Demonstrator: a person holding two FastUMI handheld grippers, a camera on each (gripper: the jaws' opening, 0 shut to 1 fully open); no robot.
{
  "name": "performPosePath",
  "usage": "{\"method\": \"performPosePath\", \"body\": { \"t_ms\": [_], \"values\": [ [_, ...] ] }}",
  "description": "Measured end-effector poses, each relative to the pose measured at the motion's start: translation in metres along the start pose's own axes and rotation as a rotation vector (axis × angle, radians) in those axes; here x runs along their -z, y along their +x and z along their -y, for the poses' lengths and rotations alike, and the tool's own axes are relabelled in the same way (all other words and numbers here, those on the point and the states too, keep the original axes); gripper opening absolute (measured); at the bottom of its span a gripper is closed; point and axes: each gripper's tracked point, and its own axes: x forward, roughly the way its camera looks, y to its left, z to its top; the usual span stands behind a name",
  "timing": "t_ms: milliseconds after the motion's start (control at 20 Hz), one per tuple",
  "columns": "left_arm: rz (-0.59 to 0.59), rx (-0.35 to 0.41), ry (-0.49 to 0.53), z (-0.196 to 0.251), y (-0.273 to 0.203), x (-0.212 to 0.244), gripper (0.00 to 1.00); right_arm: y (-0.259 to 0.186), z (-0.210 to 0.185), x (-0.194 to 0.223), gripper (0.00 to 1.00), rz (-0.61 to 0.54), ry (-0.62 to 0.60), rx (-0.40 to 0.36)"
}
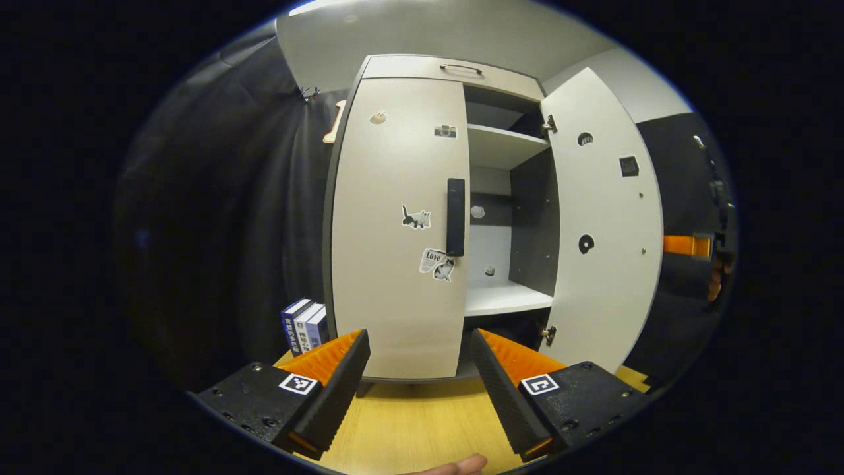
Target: Open the right door of the double-door shoe cabinet with the right hand, and open the left door with the left hand.
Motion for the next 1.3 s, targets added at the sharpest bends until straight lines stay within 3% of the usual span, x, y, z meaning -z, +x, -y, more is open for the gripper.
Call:
{"method": "performPosePath", "body": {
  "t_ms": [100, 150, 450, 600, 650, 800, 1100, 1150, 1250, 1300],
  "values": [
    [0.028, 0.026, -0.043, 0.003, 0.017, -0.015, 0.96, -0.025, 0.004, 0.0, 0.83, 0.027, -0.056, 0.047],
    [0.044, 0.033, -0.059, 0.003, 0.026, -0.022, 0.96, -0.04, 0.001, 0.0, 1.0, 0.034, -0.072, 0.049],
    [0.029, 0.045, -0.04, 0.013, 0.088, -0.051, 0.96, -0.097, -0.031, 0.022, 0.99, 0.014, -0.04, 0.017],
    [0.044, 0.044, -0.01, 0.021, 0.12, -0.064, 1.0, -0.122, -0.056, 0.038, 0.99, -0.026, 0.043, -0.086],
    [0.049, 0.038, 0.008, 0.022, 0.131, -0.068, 0.96, -0.129, -0.056, 0.039, 0.99, -0.023, 0.073, -0.095],
    [0.047, 0.047, 0.024, 0.034, 0.158, -0.079, 0.96, -0.143, -0.05, 0.046, 0.98, -0.002, 0.124, -0.082],
    [0.023, -0.038, 0.054, 0.028, 0.208, -0.086, 0.95, -0.162, -0.03, 0.059, 0.99, -0.002, 0.26, -0.041],
    [0.024, -0.035, 0.07, 0.028, 0.217, -0.087, 0.93, -0.164, -0.026, 0.061, 0.99, -0.005, 0.267, -0.032],
    [0.007, -0.049, 0.114, 0.029, 0.221, -0.086, 0.74, -0.172, -0.018, 0.057, 0.98, 0.013, 0.271, -0.017],
    [0.0, -0.063, 0.148, 0.03, 0.222, -0.088, 0.74, -0.177, -0.014, 0.057, 0.98, 0.021, 0.267, -0.007]
  ]
}}
